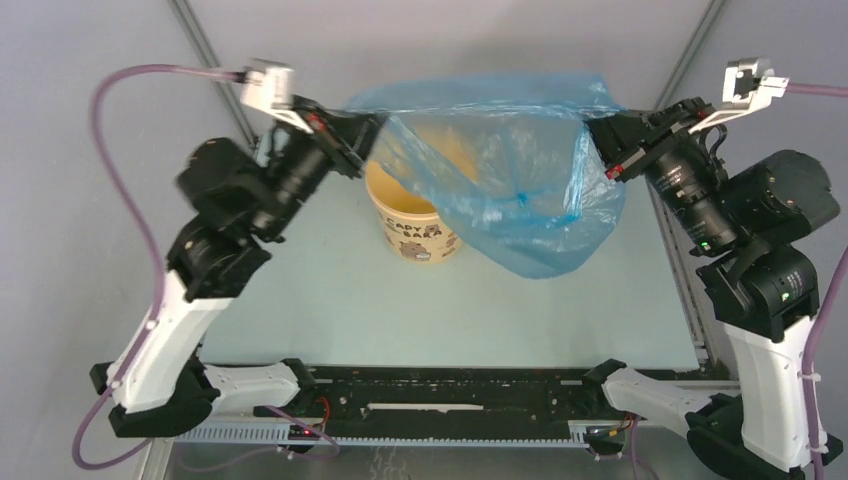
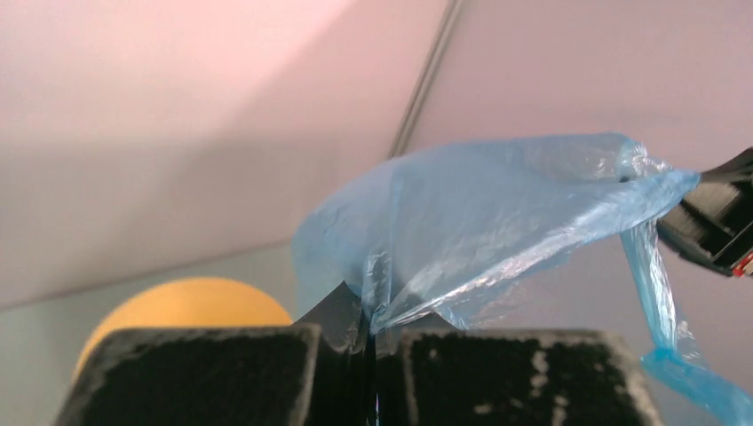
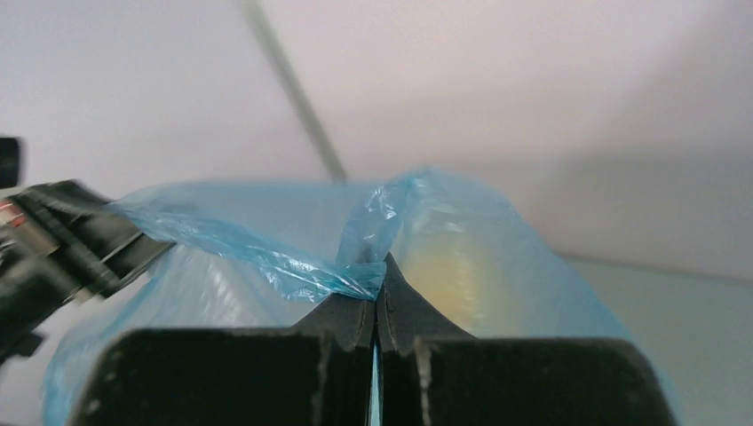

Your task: Put the trash bags into the trash bin

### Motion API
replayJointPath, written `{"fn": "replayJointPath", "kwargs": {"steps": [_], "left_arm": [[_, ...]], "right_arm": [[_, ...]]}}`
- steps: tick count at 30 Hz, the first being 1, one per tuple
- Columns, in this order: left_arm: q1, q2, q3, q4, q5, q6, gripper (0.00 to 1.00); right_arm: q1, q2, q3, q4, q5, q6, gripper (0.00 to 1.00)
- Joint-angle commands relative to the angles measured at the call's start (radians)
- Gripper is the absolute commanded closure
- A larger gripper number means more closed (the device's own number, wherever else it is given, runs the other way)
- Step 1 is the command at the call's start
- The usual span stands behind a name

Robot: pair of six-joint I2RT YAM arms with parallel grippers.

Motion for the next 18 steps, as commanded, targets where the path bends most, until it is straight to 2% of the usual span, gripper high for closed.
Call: {"fn": "replayJointPath", "kwargs": {"steps": [1, 6, 8, 9, 11, 18], "left_arm": [[0.024, -0.002, 0.101, -0.002, -0.094, 0.092, 1.0], [0.081, -0.015, 0.131, -0.02, -0.242, 0.142, 1.0], [0.134, -0.008, 0.145, -0.059, -0.235, 0.109, 1.0], [0.172, -0.002, 0.143, -0.079, -0.233, 0.088, 1.0], [0.19, 0.003, 0.138, -0.088, -0.227, 0.084, 1.0], [0.221, -0.019, 0.078, -0.097, -0.237, 0.086, 1.0]], "right_arm": [[0.08, 0.094, 0.073, 0.188, -0.158, 0.079, 1.0], [0.092, 0.229, 0.152, 0.287, -0.243, 0.245, 1.0], [0.077, 0.271, 0.165, 0.286, -0.243, 0.321, 1.0], [0.029, 0.322, 0.171, 0.249, -0.262, 0.449, 1.0], [0.002, 0.355, 0.168, 0.221, -0.316, 0.529, 1.0], [-0.02, 0.436, 0.112, 0.187, -0.435, 0.622, 1.0]]}}
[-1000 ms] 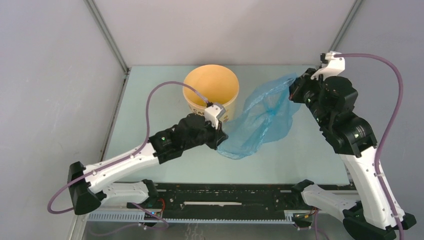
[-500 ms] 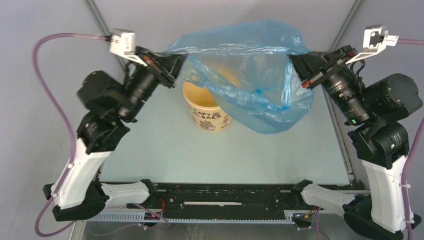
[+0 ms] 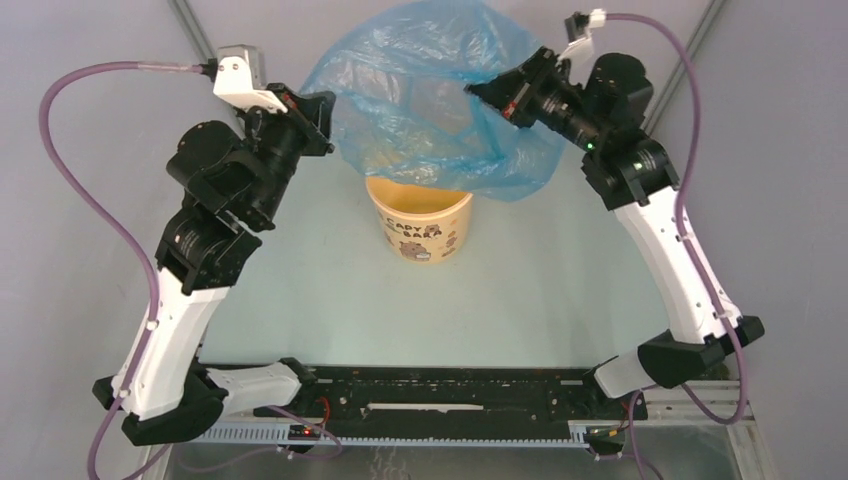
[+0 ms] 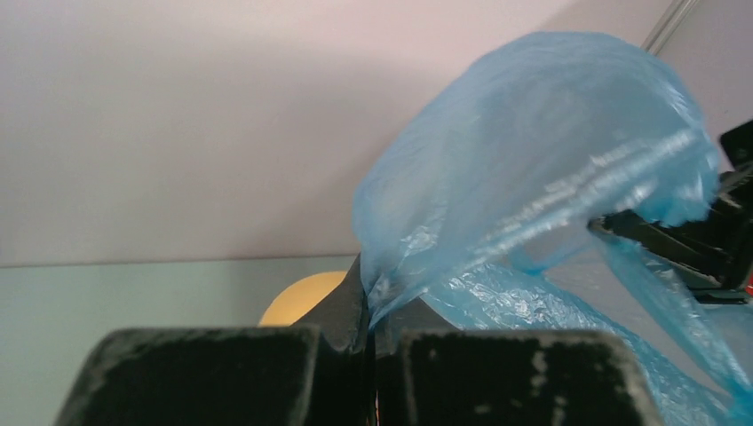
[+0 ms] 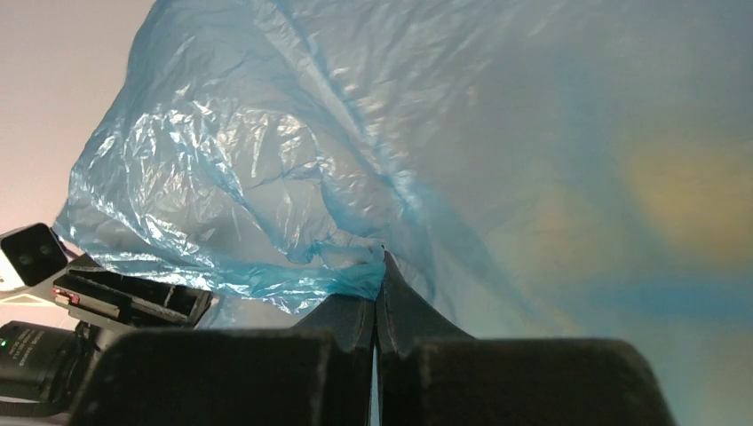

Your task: Put the trash bags into the trash bin

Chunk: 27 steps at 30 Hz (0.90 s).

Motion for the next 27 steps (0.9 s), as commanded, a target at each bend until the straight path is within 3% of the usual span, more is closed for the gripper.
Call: {"fn": "replayJointPath", "kwargs": {"steps": [1, 10, 20, 27], "left_arm": [[0.032, -0.03, -0.03, -0.008, -0.034, 0.003, 1.0], [0.143, -0.05, -0.106, 0.015, 0.003, -0.012, 1.0], [0.206, 0.036, -0.16, 0.065, 0.161, -0.097, 1.0], [0.209, 0.13, -0.076, 0.098, 0.258, -0.144, 1.0]], "right_arm": [[-0.005, 0.016, -0.006, 0.003, -0.131, 0.121, 1.0], [-0.041, 0.091, 0.01, -0.014, -0.238, 0.117, 1.0], [-0.214, 0.082, 0.008, -0.108, -0.238, 0.054, 1.0], [-0.315, 0.032, -0.03, -0.192, -0.18, -0.039, 1.0]]}}
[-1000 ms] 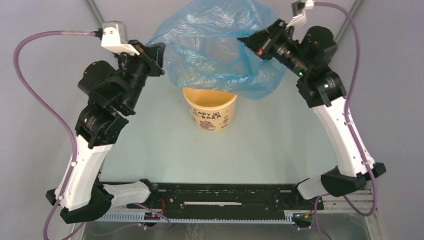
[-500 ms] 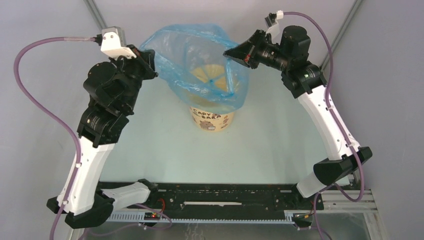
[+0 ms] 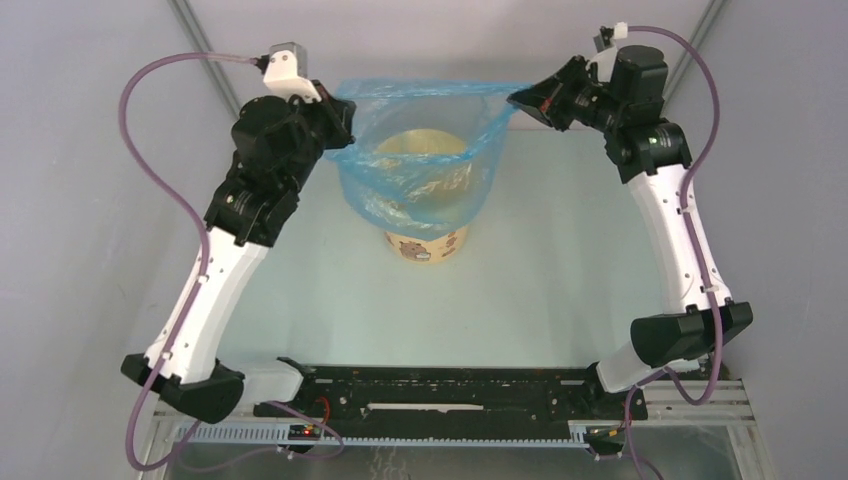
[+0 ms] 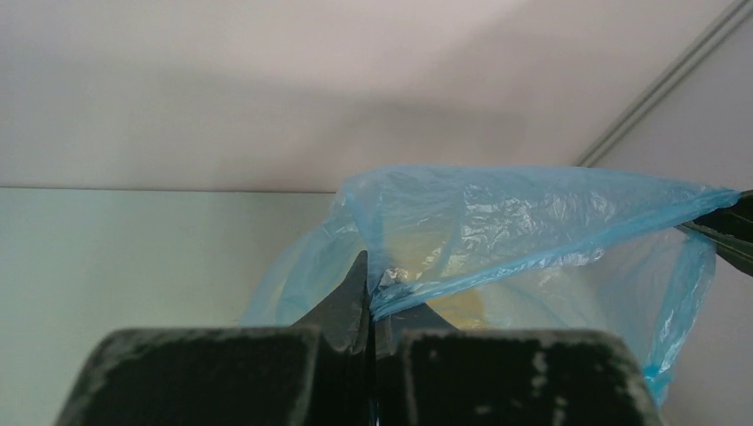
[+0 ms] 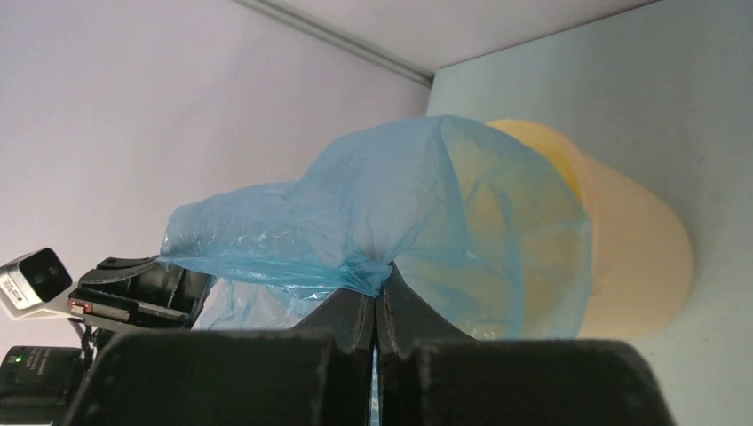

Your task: Put the trash bags into the trash bin

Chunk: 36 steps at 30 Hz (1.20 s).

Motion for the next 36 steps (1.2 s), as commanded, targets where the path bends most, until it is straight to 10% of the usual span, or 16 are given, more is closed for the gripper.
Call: {"fn": "replayJointPath", "kwargs": {"steps": [1, 9, 17, 23, 36], "left_arm": [[0.009, 0.057, 0.091, 0.069, 0.111, -0.069, 1.0], [0.018, 0.128, 0.144, 0.098, 0.165, -0.172, 1.0], [0.074, 0.158, 0.181, 0.072, 0.174, -0.322, 1.0], [0.102, 0.175, 0.168, 0.039, 0.245, -0.428, 1.0], [0.163, 0.243, 0.242, -0.03, 0.396, -0.58, 1.0]], "right_arm": [[-0.048, -0.061, 0.002, -0.04, 0.02, -0.07, 1.0], [-0.056, -0.041, 0.06, -0.128, 0.041, -0.171, 0.94], [-0.051, -0.05, 0.1, -0.263, 0.082, -0.297, 0.41], [0.047, -0.049, 0.32, -0.398, 0.248, -0.443, 0.25], [0.525, 0.051, 0.389, -0.203, 0.445, -0.667, 0.38]]}}
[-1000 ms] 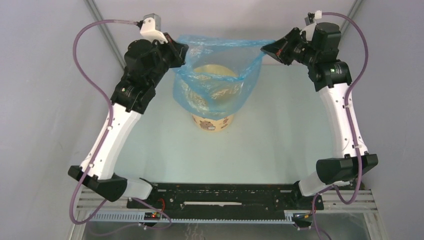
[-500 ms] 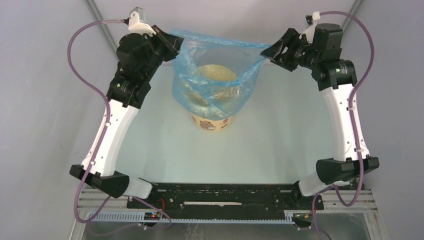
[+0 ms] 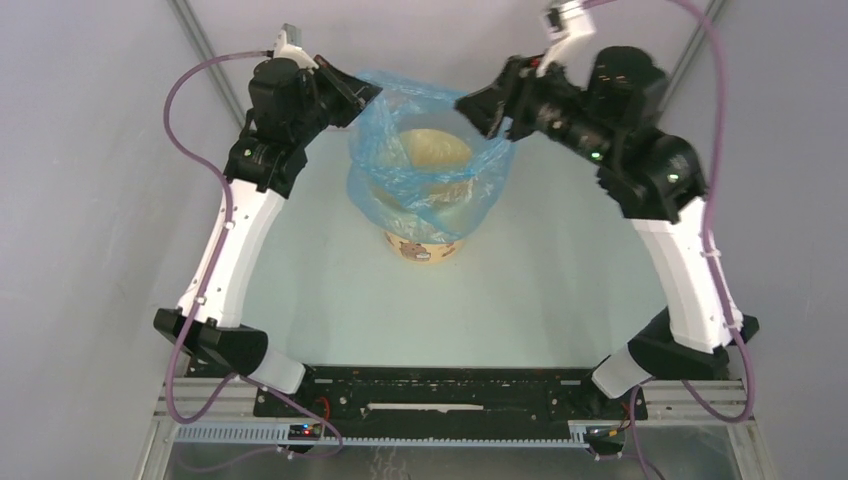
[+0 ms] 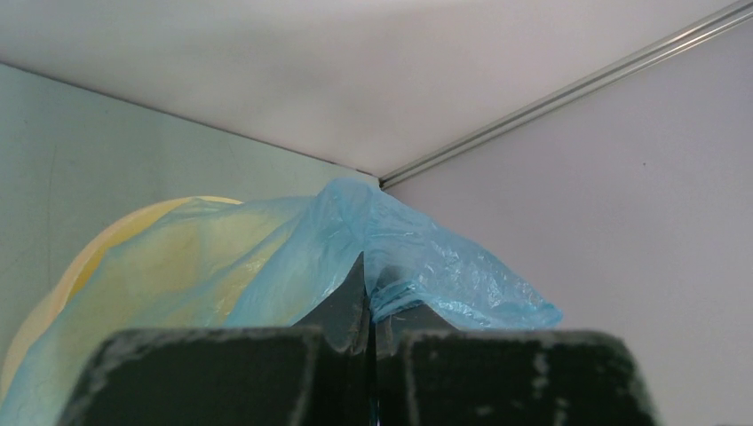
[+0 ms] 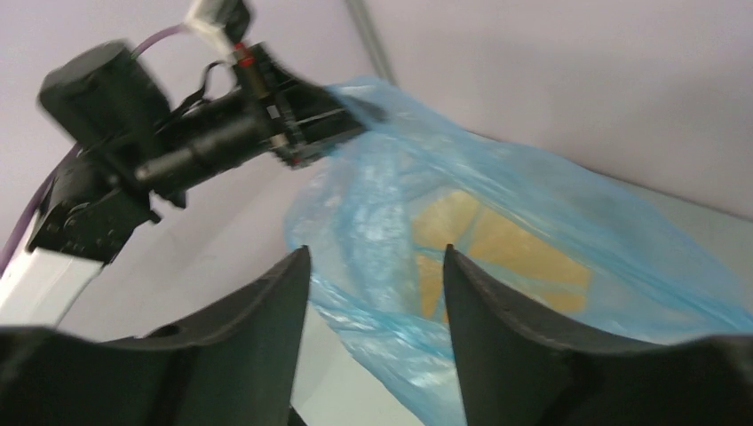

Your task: Put the trash bags into the trash bin

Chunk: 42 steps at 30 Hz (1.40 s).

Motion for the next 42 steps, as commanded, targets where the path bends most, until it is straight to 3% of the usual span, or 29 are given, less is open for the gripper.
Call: {"fn": "replayJointPath", "kwargs": {"steps": [1, 7, 13, 21, 26, 33, 42], "left_arm": [[0.016, 0.01, 0.088, -0.026, 0.064, -0.037, 1.0], [0.039, 0.02, 0.112, -0.034, 0.101, -0.044, 1.0], [0.052, 0.035, 0.12, -0.036, 0.132, -0.058, 1.0], [0.074, 0.07, 0.167, -0.095, 0.127, -0.061, 1.0], [0.072, 0.131, 0.205, -0.049, 0.232, -0.142, 1.0], [0.071, 0.141, 0.224, -0.036, 0.238, -0.138, 1.0], [0.076, 0.131, 0.22, -0.07, 0.203, -0.086, 1.0]], "right_arm": [[0.134, 0.089, -0.076, 0.148, 0.05, -0.12, 0.41], [0.163, 0.239, -0.134, 0.211, 0.173, -0.158, 0.61], [0.156, 0.342, -0.184, 0.269, 0.262, -0.2, 0.71], [0.121, 0.419, -0.235, 0.337, 0.233, -0.176, 0.7], [0.109, 0.497, -0.206, 0.341, 0.198, -0.154, 0.66], [0.088, 0.587, -0.173, 0.314, 0.148, -0.117, 0.67], [0.053, 0.61, -0.245, 0.188, 0.388, -0.143, 0.68]]}}
